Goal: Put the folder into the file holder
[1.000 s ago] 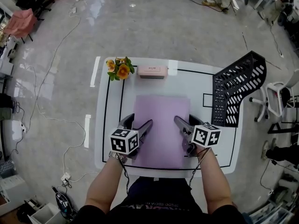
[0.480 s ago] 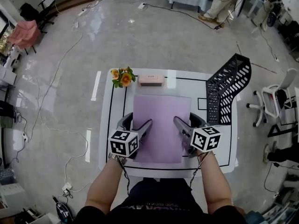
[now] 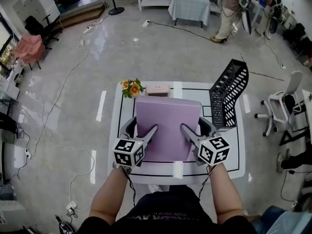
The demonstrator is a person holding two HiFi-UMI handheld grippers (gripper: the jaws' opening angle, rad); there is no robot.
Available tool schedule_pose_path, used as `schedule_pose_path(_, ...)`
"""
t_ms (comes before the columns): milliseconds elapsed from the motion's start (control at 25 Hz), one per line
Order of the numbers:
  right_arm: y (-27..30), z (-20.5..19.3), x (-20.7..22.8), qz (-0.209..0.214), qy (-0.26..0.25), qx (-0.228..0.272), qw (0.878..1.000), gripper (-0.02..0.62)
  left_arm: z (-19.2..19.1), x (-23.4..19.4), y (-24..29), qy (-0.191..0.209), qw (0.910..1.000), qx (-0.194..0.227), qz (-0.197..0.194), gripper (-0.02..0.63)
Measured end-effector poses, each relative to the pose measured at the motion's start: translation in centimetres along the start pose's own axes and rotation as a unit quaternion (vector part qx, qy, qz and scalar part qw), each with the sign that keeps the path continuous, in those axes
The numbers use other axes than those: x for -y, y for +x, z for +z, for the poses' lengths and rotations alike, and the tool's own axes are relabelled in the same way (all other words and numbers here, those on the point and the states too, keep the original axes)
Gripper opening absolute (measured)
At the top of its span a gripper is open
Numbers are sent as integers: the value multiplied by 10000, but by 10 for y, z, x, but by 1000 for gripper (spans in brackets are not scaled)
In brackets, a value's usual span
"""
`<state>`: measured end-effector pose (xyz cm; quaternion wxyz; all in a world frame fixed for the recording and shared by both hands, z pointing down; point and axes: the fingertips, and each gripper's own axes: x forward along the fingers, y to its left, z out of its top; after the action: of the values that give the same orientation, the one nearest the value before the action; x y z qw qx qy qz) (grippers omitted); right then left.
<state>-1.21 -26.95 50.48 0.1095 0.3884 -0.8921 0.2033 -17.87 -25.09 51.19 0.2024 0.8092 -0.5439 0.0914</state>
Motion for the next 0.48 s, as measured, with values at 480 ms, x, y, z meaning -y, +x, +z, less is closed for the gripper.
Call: schedule_pose_path(480,-55,12,-50,80,-505,556,9971,299,12,23,-59,343,9981,497,-87,374)
